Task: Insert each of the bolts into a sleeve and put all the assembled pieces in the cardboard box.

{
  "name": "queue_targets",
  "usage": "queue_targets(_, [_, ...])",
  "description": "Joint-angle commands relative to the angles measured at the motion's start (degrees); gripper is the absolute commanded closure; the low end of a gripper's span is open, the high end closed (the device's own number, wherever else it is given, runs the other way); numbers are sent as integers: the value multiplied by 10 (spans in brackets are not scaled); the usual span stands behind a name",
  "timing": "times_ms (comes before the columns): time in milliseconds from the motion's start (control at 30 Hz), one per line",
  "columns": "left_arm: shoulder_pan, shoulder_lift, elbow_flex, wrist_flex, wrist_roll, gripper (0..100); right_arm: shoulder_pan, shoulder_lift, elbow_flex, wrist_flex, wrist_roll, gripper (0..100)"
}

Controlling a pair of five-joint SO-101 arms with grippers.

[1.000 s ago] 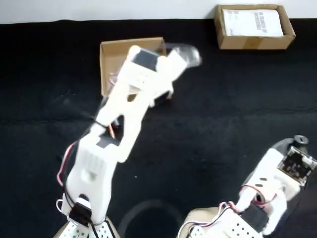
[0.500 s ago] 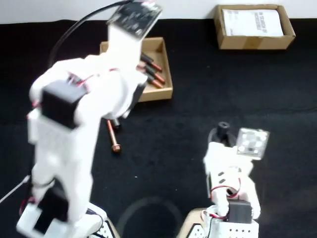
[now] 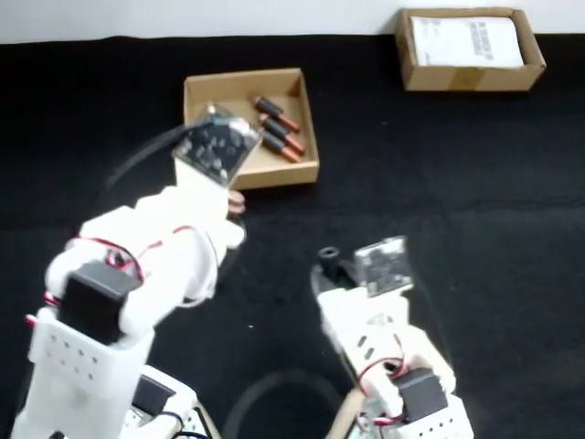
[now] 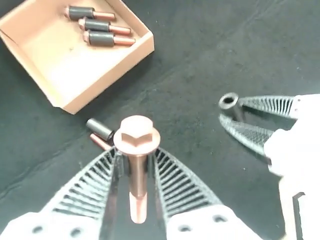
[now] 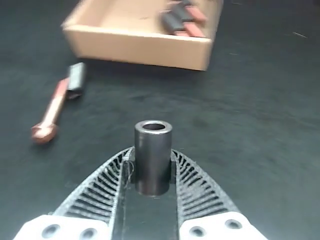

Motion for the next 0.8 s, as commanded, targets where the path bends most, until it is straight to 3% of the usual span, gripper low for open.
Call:
queue_targets(0, [7,-80,160,-175,4,991,-53,-8,-33,-4,18,991])
queue_targets(167, [7,-159,343,-424,4,991,-62,-9,-33,-5,18,991])
queue_targets(333, [15,-175,443,-630,16,991,-13,-9,-16,-102,-14,991])
queue_targets(533, [38,-175,445,-646,153,991,5,-9,59,-231,-47,991])
queue_targets(767, [101,-174,446,-645,222,990,6,-5,133,-288,-46,991])
